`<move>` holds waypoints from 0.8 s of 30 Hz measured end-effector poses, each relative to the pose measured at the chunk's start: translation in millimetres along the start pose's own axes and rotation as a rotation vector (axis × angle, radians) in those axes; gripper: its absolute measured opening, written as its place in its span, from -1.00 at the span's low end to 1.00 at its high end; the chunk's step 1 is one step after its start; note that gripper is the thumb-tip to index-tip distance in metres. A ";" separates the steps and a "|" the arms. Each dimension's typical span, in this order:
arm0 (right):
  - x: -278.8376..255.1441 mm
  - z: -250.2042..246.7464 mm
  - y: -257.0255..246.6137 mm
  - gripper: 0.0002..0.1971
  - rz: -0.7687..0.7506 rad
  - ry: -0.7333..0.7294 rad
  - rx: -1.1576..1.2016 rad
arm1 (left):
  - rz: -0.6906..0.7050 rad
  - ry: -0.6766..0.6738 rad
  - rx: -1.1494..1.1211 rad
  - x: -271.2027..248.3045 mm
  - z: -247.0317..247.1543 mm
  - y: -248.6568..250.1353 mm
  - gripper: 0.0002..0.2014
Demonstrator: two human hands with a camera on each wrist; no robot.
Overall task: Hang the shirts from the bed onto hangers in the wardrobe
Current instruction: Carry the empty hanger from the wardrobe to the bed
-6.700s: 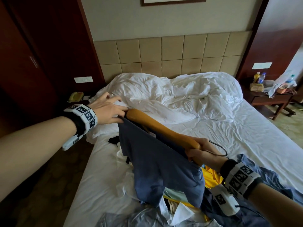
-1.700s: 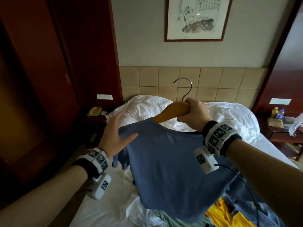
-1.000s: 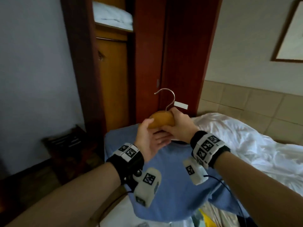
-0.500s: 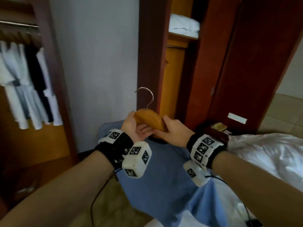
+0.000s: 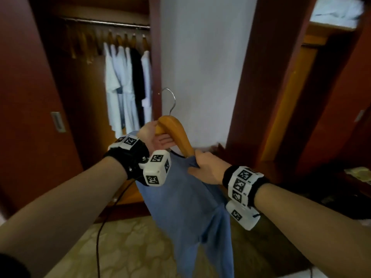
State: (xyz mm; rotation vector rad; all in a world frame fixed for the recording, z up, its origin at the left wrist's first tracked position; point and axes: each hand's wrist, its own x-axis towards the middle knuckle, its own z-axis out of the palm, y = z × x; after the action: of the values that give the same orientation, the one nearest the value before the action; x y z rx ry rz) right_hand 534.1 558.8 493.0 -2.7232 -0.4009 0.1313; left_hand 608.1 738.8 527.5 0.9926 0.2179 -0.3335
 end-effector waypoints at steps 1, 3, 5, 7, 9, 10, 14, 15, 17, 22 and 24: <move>17.4 5.4 -10.4 -0.62 -0.014 0.000 0.012 | 0.017 -0.001 0.019 5.0 -14.8 9.7 -0.41; 51.1 12.9 -30.9 -0.59 -0.039 -0.003 0.017 | 0.048 -0.001 0.072 15.5 -42.1 28.9 -0.46; 88.6 18.6 -51.0 -0.60 -0.071 0.004 0.043 | 0.090 0.027 0.157 28.2 -68.4 48.6 -0.55; 129.8 20.5 -71.6 -0.62 -0.092 0.012 0.053 | 0.144 0.066 0.338 39.3 -89.5 70.0 -0.67; 174.7 21.4 -90.7 -0.64 -0.108 0.009 0.059 | 0.232 0.134 0.524 57.1 -110.0 93.7 -0.78; 197.9 20.9 -100.1 -0.64 -0.114 0.002 0.059 | 0.300 0.171 0.622 69.0 -121.0 107.1 -0.81; 297.6 11.9 -134.1 -0.74 -0.126 -0.002 0.082 | 0.535 0.298 1.152 112.9 -168.1 171.4 -0.97; 323.4 5.8 -142.8 -0.76 -0.126 0.009 0.086 | 0.521 0.316 1.296 123.0 -179.8 189.9 -0.87; 369.9 -8.0 -162.1 -0.71 -0.116 0.023 0.090 | 0.468 0.336 1.598 144.1 -201.6 228.9 -0.47; 477.9 -51.9 -205.9 -0.69 -0.127 0.068 0.026 | 0.468 0.412 1.849 192.4 -244.1 328.6 -0.37; 518.1 -68.2 -220.3 -0.74 -0.119 0.069 0.003 | 0.469 0.441 1.886 209.4 -256.3 357.1 -0.36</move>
State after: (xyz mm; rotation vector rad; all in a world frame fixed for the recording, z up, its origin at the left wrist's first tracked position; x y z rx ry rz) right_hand 981.6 882.3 622.1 -2.6843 -0.5405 0.0063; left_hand 927.9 1098.4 601.4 2.9222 -0.0095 0.2625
